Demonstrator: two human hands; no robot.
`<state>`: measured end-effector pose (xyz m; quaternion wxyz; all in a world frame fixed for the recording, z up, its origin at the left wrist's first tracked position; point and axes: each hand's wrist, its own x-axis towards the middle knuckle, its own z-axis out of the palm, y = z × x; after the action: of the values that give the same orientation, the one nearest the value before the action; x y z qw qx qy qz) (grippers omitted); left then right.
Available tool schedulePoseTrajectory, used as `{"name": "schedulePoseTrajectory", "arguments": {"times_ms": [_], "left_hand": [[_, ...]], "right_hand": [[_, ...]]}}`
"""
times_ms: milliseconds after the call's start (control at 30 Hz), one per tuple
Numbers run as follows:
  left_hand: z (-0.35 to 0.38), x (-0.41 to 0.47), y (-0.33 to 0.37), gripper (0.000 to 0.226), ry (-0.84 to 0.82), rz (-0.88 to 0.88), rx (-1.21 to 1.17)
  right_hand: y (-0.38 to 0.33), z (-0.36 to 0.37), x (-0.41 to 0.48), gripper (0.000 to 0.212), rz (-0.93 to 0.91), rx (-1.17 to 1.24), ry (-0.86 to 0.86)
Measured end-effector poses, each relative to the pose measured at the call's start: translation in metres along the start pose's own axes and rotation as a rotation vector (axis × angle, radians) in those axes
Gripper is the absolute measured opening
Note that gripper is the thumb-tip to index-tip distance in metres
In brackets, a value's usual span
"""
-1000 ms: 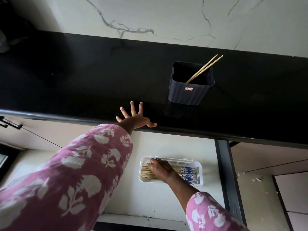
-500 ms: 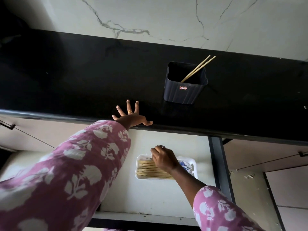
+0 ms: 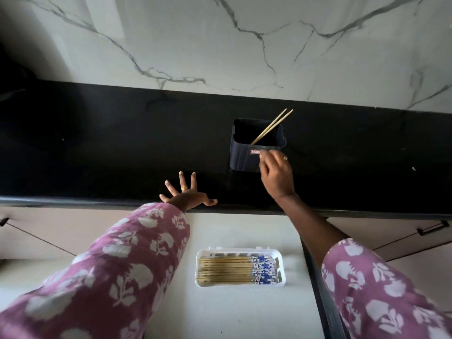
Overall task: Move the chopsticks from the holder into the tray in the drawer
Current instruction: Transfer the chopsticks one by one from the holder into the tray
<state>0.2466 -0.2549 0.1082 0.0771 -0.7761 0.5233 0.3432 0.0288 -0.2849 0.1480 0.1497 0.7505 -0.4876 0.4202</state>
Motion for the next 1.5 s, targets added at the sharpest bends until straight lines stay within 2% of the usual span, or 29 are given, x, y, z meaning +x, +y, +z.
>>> {"name": "schedulePoseTrajectory", "arguments": {"times_ms": [100,200,333,567,667,800,867,1133,1267,1500], "left_hand": [[0.0,0.004,0.0,0.102,-0.019,-0.012,-0.003],[0.0,0.008,0.0,0.103,-0.03,-0.011,-0.014],[0.0,0.008,-0.001,0.107,-0.022,0.005,-0.011],[-0.001,0.008,0.001,0.111,-0.027,-0.003,-0.007],[-0.001,0.009,0.001,0.111,-0.034,-0.002,-0.016],[-0.001,0.009,0.001,0.111,-0.035,-0.003,-0.007],[-0.002,0.009,0.001,0.111,-0.033,-0.004,-0.005],[0.0,0.009,0.0,0.11,-0.028,-0.006,-0.001],[0.0,0.009,-0.001,0.108,-0.019,0.002,-0.004],[0.001,0.005,-0.001,0.106,-0.003,0.013,0.005]], "right_hand": [[0.015,0.002,0.036,0.023,0.205,0.005,0.006],[0.026,0.006,0.071,0.021,0.504,0.061,-0.019],[0.051,0.018,0.105,0.029,0.863,0.11,-0.119],[0.085,0.052,0.128,0.043,1.262,0.379,-0.133],[0.091,0.061,0.13,0.029,1.322,0.436,-0.133],[0.098,0.068,0.128,0.018,1.364,0.48,-0.12],[0.096,0.068,0.127,0.025,1.347,0.503,-0.076],[0.108,0.059,0.129,0.026,1.153,0.342,-0.055],[0.082,0.017,0.138,0.027,1.004,0.263,-0.063],[0.059,-0.039,0.146,0.026,0.784,0.204,0.049]]}}
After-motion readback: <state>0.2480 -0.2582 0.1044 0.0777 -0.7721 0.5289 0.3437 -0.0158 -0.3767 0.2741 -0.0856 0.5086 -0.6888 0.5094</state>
